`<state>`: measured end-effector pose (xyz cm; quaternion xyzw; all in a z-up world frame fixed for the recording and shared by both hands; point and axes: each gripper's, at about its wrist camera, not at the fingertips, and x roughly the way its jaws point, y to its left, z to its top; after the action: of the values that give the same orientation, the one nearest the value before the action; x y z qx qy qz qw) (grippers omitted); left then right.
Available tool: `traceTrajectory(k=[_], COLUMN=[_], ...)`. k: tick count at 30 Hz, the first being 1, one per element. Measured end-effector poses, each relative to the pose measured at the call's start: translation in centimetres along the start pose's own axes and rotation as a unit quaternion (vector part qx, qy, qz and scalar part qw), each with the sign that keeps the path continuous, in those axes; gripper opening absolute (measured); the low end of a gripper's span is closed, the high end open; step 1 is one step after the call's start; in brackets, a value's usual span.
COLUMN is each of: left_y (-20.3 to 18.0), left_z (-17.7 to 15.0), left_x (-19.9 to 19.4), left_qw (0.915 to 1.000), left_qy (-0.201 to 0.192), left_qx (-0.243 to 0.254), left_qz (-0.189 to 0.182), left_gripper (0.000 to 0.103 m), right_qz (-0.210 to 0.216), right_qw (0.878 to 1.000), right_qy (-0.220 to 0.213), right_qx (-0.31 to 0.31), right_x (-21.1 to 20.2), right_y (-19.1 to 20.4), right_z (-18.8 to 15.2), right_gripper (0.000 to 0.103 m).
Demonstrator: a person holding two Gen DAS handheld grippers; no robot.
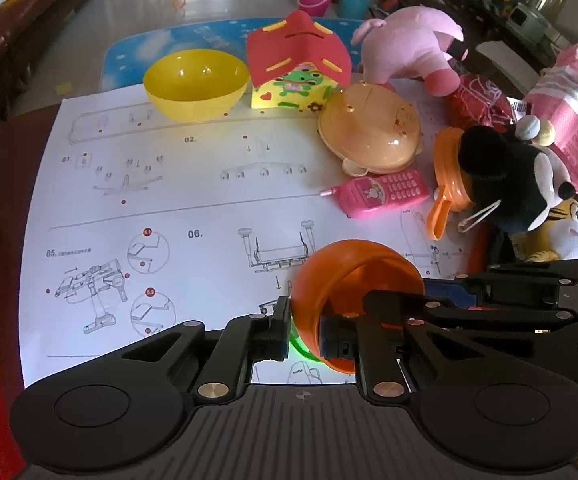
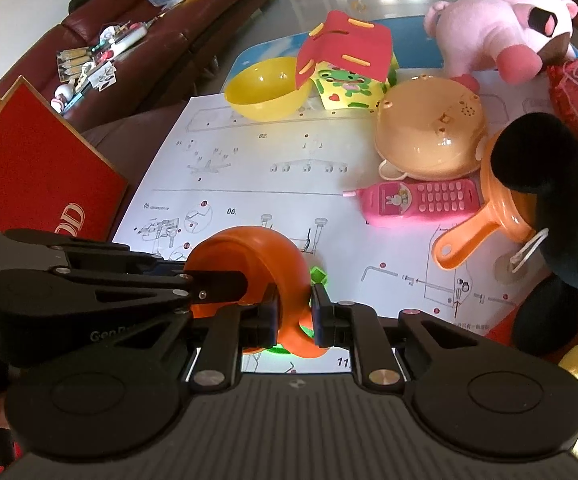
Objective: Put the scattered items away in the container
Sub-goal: 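Carry the orange cup with both tools into the red FOOD box and release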
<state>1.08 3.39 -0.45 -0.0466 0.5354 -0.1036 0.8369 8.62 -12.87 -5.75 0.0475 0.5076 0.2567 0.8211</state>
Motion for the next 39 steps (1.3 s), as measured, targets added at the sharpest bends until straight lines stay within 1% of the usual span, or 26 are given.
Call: traceTrajectory(k=[7, 13, 19, 24, 28, 32, 35, 39], left_y=[-0.5, -1.2, -1.5, -0.7, 0.9, 3.6, 6.2, 10.2], left_z=[-0.3, -0.8, -1.6, -2.8, -4.3, -6.1, -7.5, -9.6], left_x=[-1.3, -3.7, -7.5, -12.2, -16.8, -21.7, -24.8, -28.6], left_qw=[0.9999, 0.9995, 0.9977, 0.9936, 0.9863, 0.9755, 0.9653, 0.9502], left_qy=[-0.009, -0.029, -0.066, -0.107, -0.148, -0.185, -0.207, -0.228], left_qx=[0.005, 0.008, 0.007, -0.015, -0.036, -0.064, -0.094, -0.137], left_qz=[0.000, 0.004, 0.012, 0.033, 0.063, 0.100, 0.129, 0.163], left_gripper=[0.009, 0.009, 0.009, 0.009, 0.009, 0.009, 0.009, 0.009], right_qz=[-0.001, -0.001, 0.000, 0.011, 0.036, 0.067, 0.094, 0.131], right_qw=[1.000, 1.000, 0.999, 0.997, 0.992, 0.985, 0.977, 0.964], right_qy=[-0.004, -0.018, -0.044, -0.069, -0.089, -0.107, -0.111, -0.111], right_qx=[0.002, -0.002, -0.019, -0.043, -0.076, -0.121, -0.155, -0.204], right_x=[-0.9, -2.7, -5.2, -7.7, -9.6, -10.8, -10.9, -10.3], right_y=[0.4, 1.3, 3.2, 5.9, 9.4, 14.2, 18.2, 24.0], right_z=[-0.3, -0.5, -0.6, -0.5, -0.1, 0.5, 1.0, 1.8], right_gripper=[0.019, 0.019, 0.019, 0.019, 0.019, 0.019, 0.019, 0.019])
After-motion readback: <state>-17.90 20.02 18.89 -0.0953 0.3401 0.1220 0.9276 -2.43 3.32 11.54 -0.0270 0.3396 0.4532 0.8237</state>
